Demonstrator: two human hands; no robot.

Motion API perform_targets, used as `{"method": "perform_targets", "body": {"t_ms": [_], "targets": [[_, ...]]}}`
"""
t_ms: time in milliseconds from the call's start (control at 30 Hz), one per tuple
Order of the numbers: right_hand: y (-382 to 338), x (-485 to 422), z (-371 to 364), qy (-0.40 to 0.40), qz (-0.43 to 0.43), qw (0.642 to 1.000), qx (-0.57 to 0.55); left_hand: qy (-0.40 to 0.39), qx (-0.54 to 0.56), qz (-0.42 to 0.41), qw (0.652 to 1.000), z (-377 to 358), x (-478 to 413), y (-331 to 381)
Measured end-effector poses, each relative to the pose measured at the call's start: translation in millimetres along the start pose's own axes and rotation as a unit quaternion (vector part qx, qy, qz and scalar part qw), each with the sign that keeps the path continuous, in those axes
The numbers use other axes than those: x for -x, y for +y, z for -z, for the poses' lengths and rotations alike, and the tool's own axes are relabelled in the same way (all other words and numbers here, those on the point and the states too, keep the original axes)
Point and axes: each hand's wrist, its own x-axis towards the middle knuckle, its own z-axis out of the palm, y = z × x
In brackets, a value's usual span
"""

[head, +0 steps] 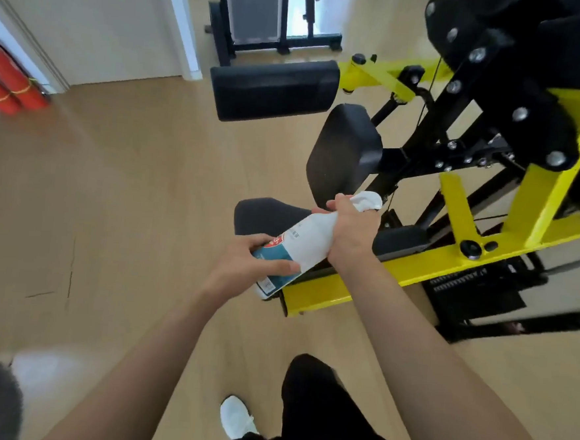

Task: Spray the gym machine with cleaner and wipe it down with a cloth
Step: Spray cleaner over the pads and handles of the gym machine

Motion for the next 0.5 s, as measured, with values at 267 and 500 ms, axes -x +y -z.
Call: {"method": "perform_targets", "body": {"t_ms": [267, 500], "targets": [[28, -33, -63, 0.083, 0.008, 0.996, -0.013, -0.070, 0.011, 0.010, 0.997, 60, -68, -23], [39, -65, -94, 0.151, -0.037, 0.988, -0.019, -0.161, -0.004, 0.032, 0.986, 86, -131, -42]]}}
